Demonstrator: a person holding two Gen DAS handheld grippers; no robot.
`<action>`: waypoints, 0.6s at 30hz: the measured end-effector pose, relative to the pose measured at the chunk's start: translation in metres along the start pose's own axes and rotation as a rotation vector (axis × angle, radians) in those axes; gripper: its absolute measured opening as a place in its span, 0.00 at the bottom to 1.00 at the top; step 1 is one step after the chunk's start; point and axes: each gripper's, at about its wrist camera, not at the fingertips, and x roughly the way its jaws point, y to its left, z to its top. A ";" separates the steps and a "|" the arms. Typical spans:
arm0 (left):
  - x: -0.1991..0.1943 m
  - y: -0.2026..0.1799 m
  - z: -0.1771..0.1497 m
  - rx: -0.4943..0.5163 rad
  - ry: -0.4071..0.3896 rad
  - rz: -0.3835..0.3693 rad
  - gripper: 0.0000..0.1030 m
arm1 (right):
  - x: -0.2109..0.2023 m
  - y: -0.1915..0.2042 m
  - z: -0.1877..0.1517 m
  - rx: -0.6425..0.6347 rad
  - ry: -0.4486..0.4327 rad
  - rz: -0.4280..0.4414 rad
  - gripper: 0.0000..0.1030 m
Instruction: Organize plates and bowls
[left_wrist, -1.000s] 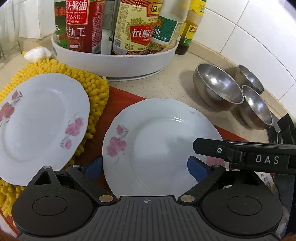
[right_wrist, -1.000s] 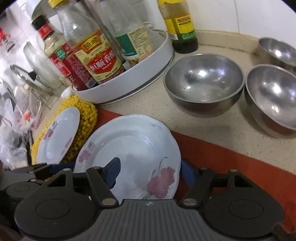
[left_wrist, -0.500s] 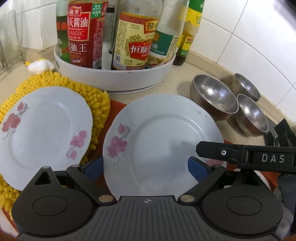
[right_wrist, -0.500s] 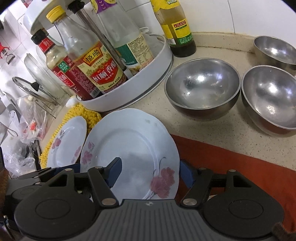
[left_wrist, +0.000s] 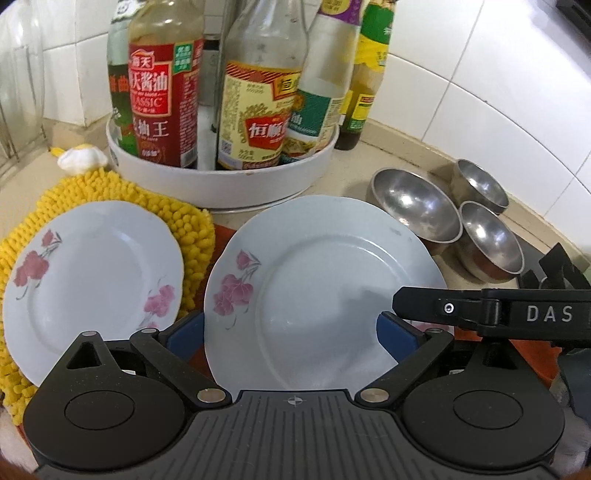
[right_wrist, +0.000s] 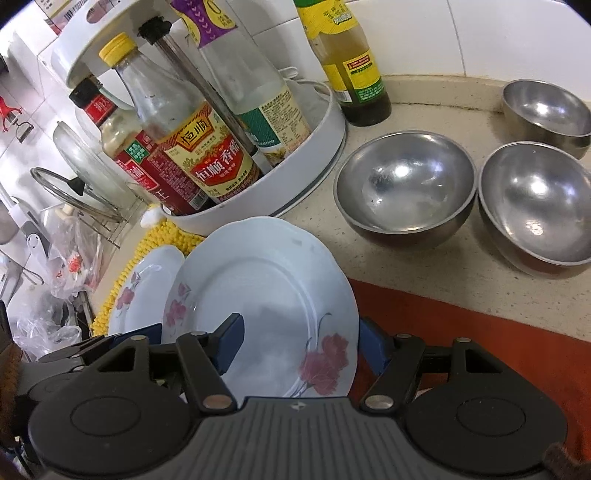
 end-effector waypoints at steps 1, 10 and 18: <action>-0.001 -0.002 0.000 0.005 -0.001 -0.003 0.97 | -0.003 0.000 -0.001 0.000 -0.003 -0.001 0.62; -0.007 -0.025 -0.004 0.078 0.002 -0.053 0.97 | -0.029 -0.008 -0.011 0.052 -0.028 -0.028 0.62; -0.004 -0.057 -0.018 0.159 0.035 -0.125 0.97 | -0.056 -0.027 -0.033 0.133 -0.037 -0.082 0.62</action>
